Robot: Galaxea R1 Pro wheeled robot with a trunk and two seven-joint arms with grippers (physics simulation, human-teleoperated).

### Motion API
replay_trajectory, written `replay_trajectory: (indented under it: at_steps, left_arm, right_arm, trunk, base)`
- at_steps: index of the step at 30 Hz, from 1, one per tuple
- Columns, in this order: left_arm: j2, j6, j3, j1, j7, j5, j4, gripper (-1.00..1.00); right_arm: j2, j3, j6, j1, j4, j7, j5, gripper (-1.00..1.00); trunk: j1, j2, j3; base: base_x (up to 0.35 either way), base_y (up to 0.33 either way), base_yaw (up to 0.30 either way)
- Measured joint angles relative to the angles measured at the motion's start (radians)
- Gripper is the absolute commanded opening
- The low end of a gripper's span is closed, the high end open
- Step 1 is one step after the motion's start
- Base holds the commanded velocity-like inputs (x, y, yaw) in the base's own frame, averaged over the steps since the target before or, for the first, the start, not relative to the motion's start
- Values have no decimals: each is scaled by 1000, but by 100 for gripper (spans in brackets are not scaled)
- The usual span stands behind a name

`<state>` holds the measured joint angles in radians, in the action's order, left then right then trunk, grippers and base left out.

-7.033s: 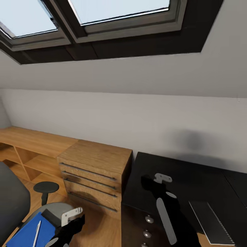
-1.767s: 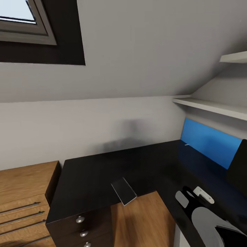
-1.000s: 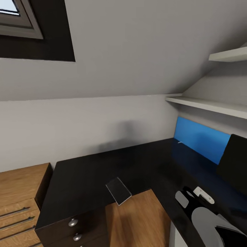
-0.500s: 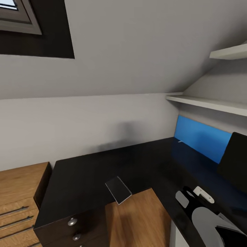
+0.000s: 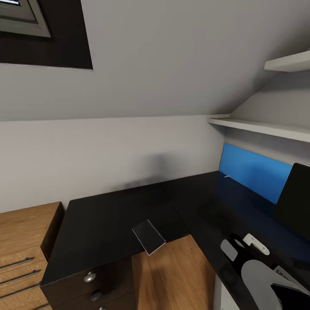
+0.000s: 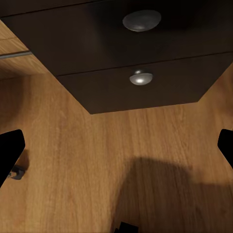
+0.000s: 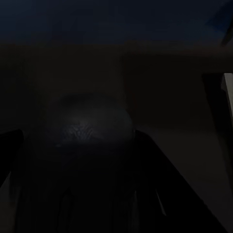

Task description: In the bedroom, organize the workspace by keeping the computer under the desk, ensuring the monitor is on the desk, placing the keyboard on the desk next to the monitor, placing the mouse on the desk next to the keyboard, moving the folder from the swivel chair onto the desk next to the mouse, stacking the notebook on top of the folder with the pen on top of the notebook, and positioning the swivel chair next to the desk.

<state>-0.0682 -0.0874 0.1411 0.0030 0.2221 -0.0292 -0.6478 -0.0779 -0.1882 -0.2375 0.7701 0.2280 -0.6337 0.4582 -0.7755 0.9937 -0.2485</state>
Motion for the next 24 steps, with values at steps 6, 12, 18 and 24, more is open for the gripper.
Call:
replay_trajectory:
  at_steps: [6, 12, 18, 24]
  left_arm:
    - [0, 0, 0, 0, 1, 0, 0, 100]
    - [0, 0, 0, 0, 1, 0, 0, 100]
    - [3, -1, 1, 0, -3, -1, 5, 100]
    - [6, -1, 1, 0, -3, -2, 6, 100]
  right_arm:
    - [0, 0, -1, 0, 1, 0, -1, -100]
    - [1, 0, -2, 0, 2, -1, -3, -100]
    - [0, 0, -1, 0, 2, -3, -3, -100]
    - [0, 0, -2, 0, 1, -2, -3, -100]
  trunk:
    - [-23, 42, -19]
    - [-35, 63, -28]
    - [-35, 63, -28]
    - [-35, 63, -28]
  base:
    - [0, 0, 0]
    - [0, 0, 0]
    - [-1, -1, 0]
    - [-72, -131, 0]
